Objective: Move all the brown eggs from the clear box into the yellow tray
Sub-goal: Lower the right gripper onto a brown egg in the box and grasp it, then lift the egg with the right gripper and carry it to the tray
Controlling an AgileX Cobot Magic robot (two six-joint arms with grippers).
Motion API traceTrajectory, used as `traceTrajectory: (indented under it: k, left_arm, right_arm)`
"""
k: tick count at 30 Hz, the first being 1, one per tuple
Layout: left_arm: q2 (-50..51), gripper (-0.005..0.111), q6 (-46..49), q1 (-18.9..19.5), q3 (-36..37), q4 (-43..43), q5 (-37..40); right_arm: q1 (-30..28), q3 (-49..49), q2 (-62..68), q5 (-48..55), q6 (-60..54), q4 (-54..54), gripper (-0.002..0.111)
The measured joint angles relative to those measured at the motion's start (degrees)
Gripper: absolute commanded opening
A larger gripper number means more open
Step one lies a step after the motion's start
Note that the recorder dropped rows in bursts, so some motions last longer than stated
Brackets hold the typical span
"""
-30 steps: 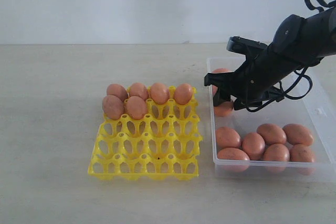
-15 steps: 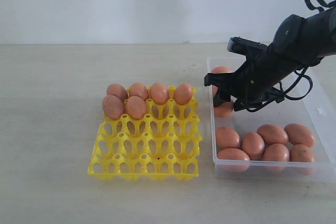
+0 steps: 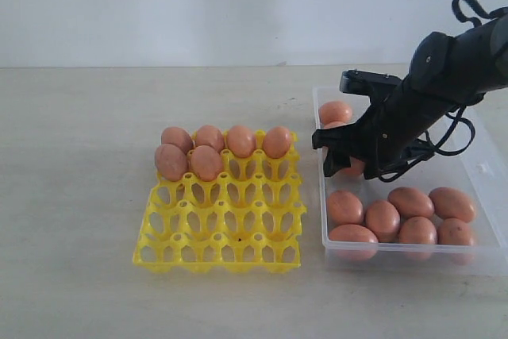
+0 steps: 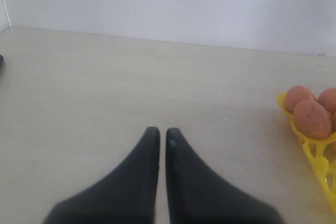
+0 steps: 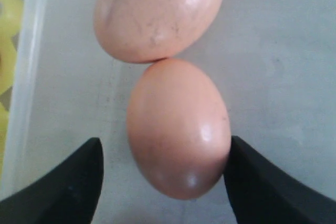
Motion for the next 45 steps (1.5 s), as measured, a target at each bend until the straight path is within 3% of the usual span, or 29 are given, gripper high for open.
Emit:
traceTrajectory:
  k: [14, 23, 35, 41, 45]
  left_arm:
    - [0.00, 0.004, 0.00, 0.00, 0.00, 0.00, 0.00]
    - [0.00, 0.004, 0.00, 0.00, 0.00, 0.00, 0.00]
    - [0.00, 0.004, 0.00, 0.00, 0.00, 0.00, 0.00]
    - [0.00, 0.004, 0.00, 0.00, 0.00, 0.00, 0.00]
    - [0.00, 0.004, 0.00, 0.00, 0.00, 0.00, 0.00]
  right_arm:
    - [0.00, 0.20, 0.00, -3.25, 0.00, -0.67, 0.060]
    - [0.00, 0.20, 0.23, -4.04, 0.00, -1.21, 0.025]
    - [0.00, 0.20, -0.32, -3.72, -0.10, -1.31, 0.021]
    - [0.00, 0.79, -5.47, -0.80, 0.00, -3.06, 0.000]
    - [0.00, 0.79, -11.56, -2.25, 0.00, -3.45, 0.000]
